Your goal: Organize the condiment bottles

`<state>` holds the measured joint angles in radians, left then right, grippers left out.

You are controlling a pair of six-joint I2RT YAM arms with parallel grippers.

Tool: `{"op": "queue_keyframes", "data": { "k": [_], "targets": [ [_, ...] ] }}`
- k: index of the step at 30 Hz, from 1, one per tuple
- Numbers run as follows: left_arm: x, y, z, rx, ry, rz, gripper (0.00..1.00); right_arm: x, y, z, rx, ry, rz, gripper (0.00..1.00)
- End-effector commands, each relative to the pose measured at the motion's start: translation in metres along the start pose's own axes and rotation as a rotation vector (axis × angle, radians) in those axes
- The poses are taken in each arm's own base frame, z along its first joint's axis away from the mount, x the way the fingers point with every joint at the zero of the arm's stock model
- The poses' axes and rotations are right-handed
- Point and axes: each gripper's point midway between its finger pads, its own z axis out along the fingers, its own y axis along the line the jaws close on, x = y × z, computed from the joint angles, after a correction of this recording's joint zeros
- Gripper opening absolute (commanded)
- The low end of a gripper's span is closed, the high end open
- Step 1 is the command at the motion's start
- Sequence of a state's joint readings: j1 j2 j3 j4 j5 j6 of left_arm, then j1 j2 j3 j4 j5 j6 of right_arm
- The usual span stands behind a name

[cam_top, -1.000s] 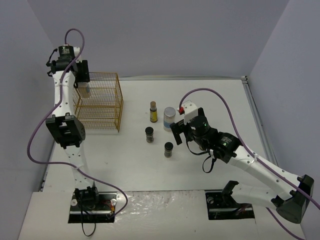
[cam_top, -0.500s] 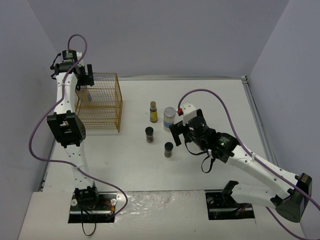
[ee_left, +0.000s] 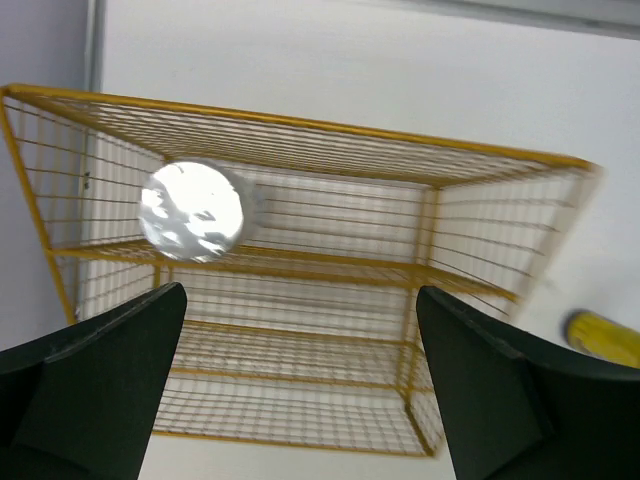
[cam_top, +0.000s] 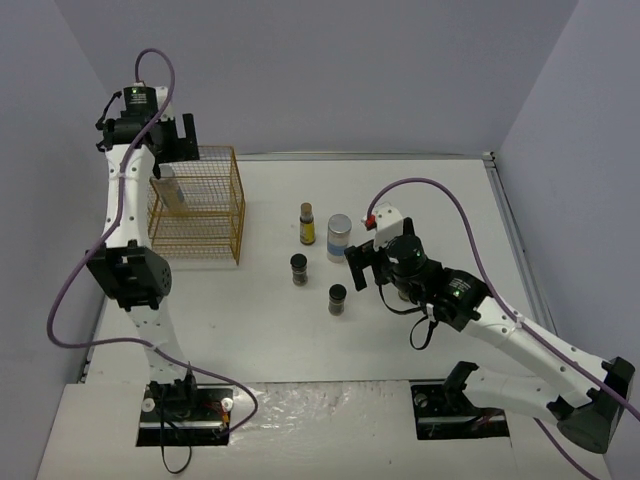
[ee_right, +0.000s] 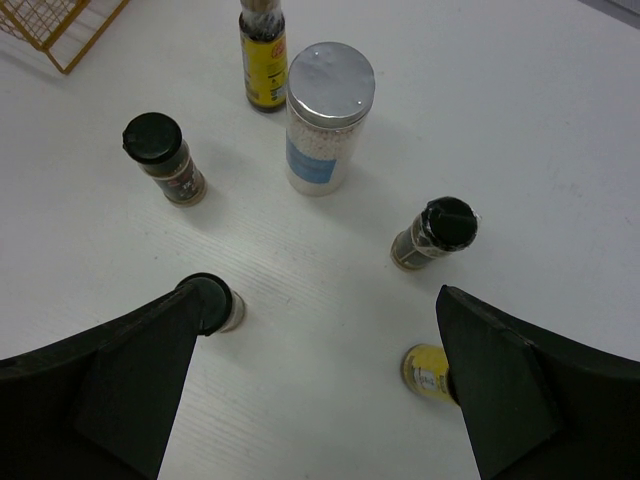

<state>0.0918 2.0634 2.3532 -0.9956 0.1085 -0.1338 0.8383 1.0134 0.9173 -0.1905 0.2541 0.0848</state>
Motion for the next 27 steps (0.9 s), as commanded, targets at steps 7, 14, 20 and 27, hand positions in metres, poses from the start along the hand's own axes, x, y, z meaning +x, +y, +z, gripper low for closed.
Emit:
{"op": "queue_keyframes", "data": {
  "k": [7,14,20,27],
  "targets": [
    [0.062,-0.24,-0.14,0.47,-0.202,0.347,0.97,-0.047,-0.029,-0.046,0.07,-0.232,0.122,1.0],
    [0.128,-0.328,-0.113,0.543,-0.107,0.574,0.97,-0.044,-0.037,-0.068,0.065,-0.297,0.179,1.0],
    [0.147,-0.362,-0.083,0.539,-0.041,0.636,0.97,-0.042,-0.039,-0.082,0.041,-0.337,0.209,1.0],
    [0.163,-0.376,-0.053,0.511,0.005,0.658,0.97,-0.038,-0.04,-0.086,0.037,-0.333,0.217,1.0]
  ]
}}
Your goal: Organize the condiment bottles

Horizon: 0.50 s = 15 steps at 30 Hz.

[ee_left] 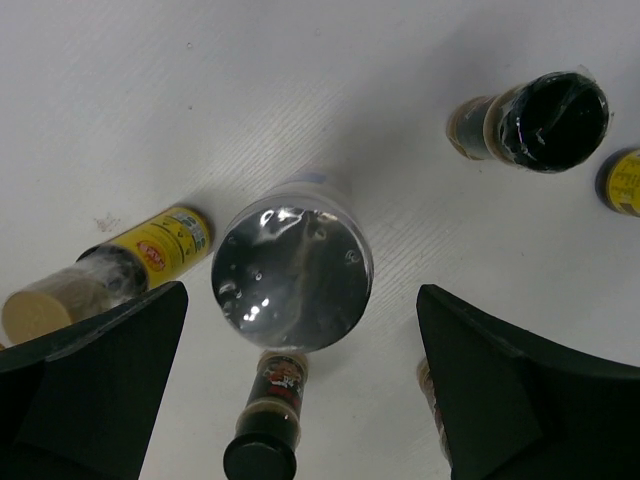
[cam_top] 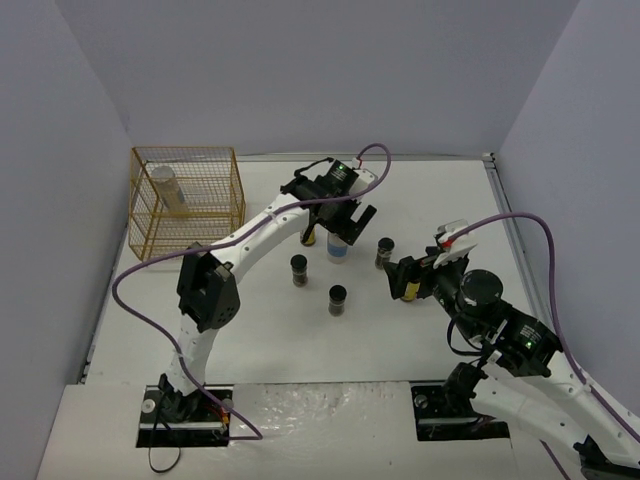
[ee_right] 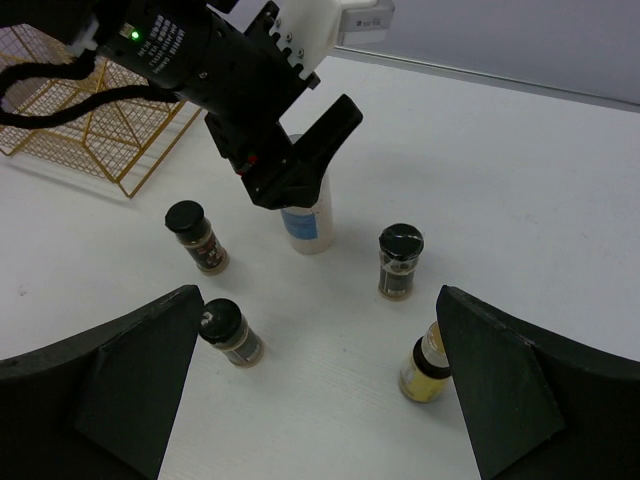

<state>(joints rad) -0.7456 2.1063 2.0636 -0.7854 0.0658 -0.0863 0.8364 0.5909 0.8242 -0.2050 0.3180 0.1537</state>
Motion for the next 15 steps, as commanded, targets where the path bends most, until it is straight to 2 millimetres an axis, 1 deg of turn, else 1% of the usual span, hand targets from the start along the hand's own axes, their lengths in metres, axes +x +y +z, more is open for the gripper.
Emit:
{"op": "queue_keyframes", "data": {
  "k": [1,3,6,15],
  "targets": [
    [-0.038,0.006,-0.024,-0.04,-0.115,0.008,0.97,-0.008,-0.002,0.002,0.017,-0.035,0.032,1.0],
    [-0.035,0.008,-0.015,-0.052,-0.095,0.006,0.97,-0.008,-0.002,0.001,0.016,-0.036,0.035,1.0],
    [-0.03,0.008,-0.007,-0.054,-0.071,0.005,0.97,-0.008,-0.003,0.0,0.017,-0.038,0.039,1.0],
    [-0.019,0.008,0.004,-0.05,-0.031,0.005,0.89,-0.004,-0.003,0.001,0.018,-0.028,0.041,1.0]
  ]
}}
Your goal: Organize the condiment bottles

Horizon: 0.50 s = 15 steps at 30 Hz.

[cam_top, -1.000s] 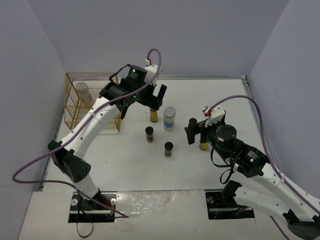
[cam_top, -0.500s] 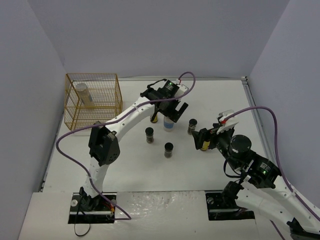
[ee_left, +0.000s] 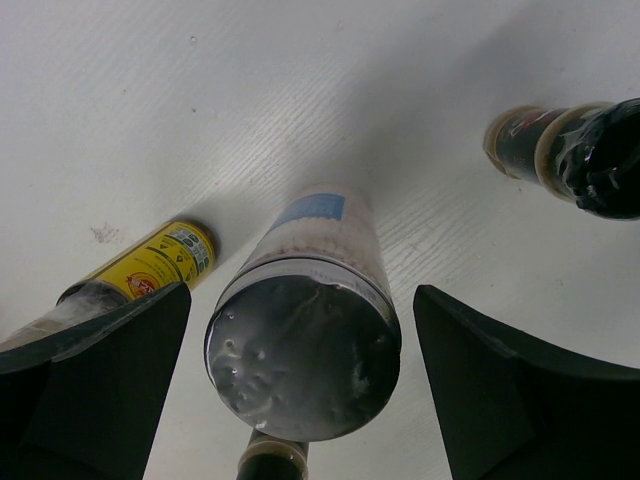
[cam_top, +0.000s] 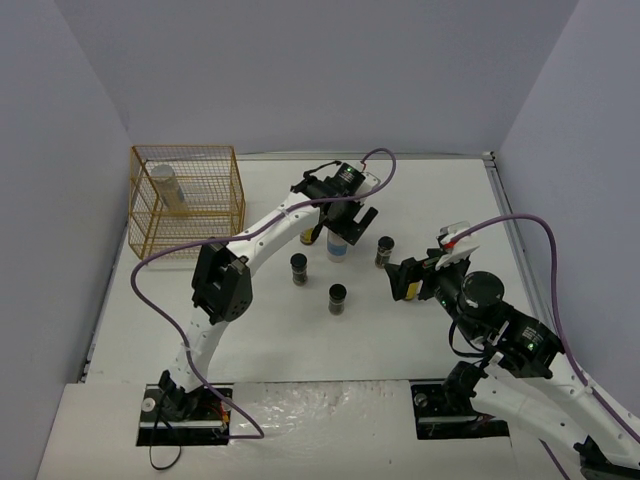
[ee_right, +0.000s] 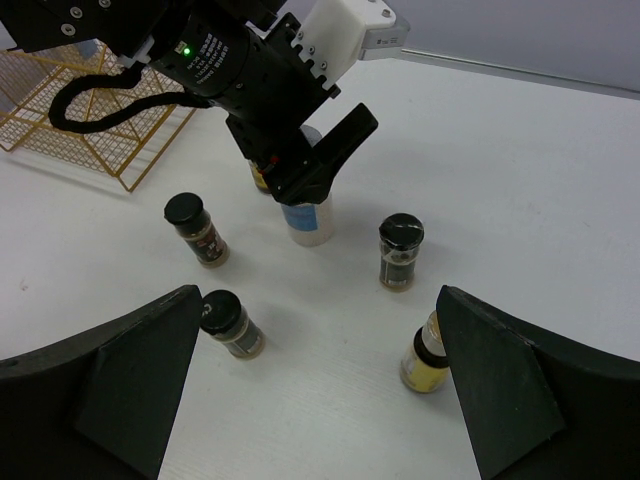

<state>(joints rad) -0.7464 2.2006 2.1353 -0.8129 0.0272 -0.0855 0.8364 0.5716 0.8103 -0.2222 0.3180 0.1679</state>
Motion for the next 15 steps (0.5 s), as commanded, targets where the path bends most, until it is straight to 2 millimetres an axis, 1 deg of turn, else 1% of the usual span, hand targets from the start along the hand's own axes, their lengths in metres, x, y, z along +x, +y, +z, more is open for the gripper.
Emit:
{"op": "queue_keyframes", "data": {
  "k": [1,3,4,8,10,11,12,13,14,15],
  "targets": [
    [-0.025,0.003,-0.022,-0.01,-0.081,0.0,0.87,-0.01,-0.001,0.004,0.015,-0.039,0.033,1.0],
    [-0.026,0.002,-0.022,-0.005,-0.086,0.0,0.83,-0.01,0.0,0.004,0.014,-0.037,0.033,1.0],
    [-0.027,0.001,-0.021,-0.001,-0.087,-0.001,0.78,-0.01,-0.001,0.004,0.015,-0.037,0.032,1.0],
    [-0.031,-0.003,-0.027,0.017,-0.099,-0.007,0.44,-0.01,-0.001,0.004,0.02,-0.04,0.03,1.0],
    [-0.036,-0.004,-0.04,0.028,-0.115,-0.017,0.25,-0.012,-0.002,0.003,0.02,-0.045,0.032,1.0],
    [-0.039,-0.006,-0.047,0.042,-0.13,-0.02,0.18,-0.012,-0.002,0.003,0.021,-0.045,0.032,1.0],
    [-0.043,-0.009,-0.055,0.056,-0.146,-0.023,0.13,-0.011,-0.002,0.003,0.022,-0.044,0.032,1.0],
    [-0.049,-0.009,-0.068,0.065,-0.174,-0.027,0.07,-0.012,-0.003,0.002,0.022,-0.045,0.033,1.0],
    [-0.053,-0.011,-0.078,0.073,-0.196,-0.03,0.04,-0.012,-0.003,0.002,0.022,-0.046,0.033,1.0],
    [-0.06,-0.011,-0.094,0.079,-0.23,-0.032,0.03,-0.012,-0.003,0.002,0.022,-0.047,0.033,1.0]
  ]
}}
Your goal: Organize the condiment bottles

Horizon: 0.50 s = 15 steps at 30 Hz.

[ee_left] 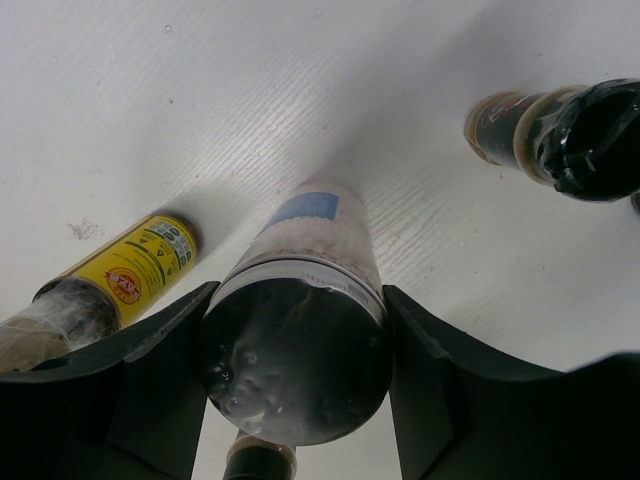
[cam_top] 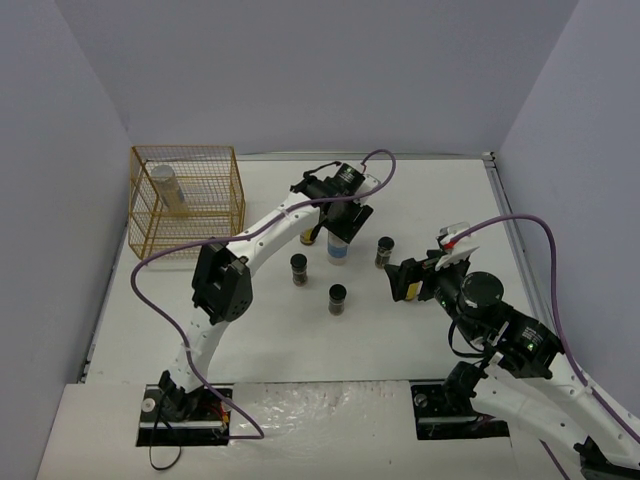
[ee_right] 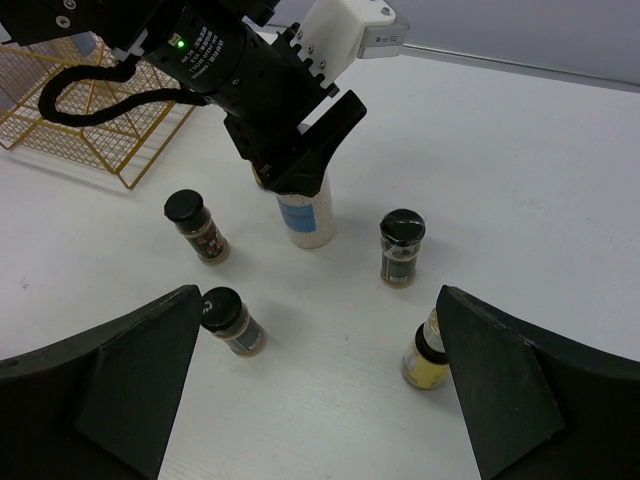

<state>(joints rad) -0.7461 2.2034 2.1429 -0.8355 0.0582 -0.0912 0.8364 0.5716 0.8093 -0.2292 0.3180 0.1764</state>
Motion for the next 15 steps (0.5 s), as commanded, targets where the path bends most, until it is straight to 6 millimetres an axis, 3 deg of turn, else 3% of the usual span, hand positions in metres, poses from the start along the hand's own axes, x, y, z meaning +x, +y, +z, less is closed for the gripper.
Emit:
{"op": "queue_keyframes", "data": {
  "k": [1,4,7,10,15],
  "targets": [
    [-0.068,-0.01,-0.111,0.057,-0.284,-0.024,0.02,-0.015,-0.002,0.002,0.02,-0.056,0.029,1.0],
    [-0.083,-0.006,-0.158,0.04,-0.371,-0.033,0.01,-0.018,-0.002,0.001,0.017,-0.062,0.03,1.0],
    [-0.09,0.018,-0.216,-0.051,-0.454,-0.061,0.01,-0.021,-0.003,0.0,0.021,-0.071,0.03,1.0],
    [-0.087,0.057,-0.259,-0.184,-0.501,-0.112,0.01,-0.019,-0.005,0.0,0.03,-0.07,0.024,1.0],
    [-0.064,0.146,-0.305,-0.394,-0.526,-0.237,0.01,-0.018,-0.003,0.0,0.021,-0.066,0.025,1.0]
  ]
}}
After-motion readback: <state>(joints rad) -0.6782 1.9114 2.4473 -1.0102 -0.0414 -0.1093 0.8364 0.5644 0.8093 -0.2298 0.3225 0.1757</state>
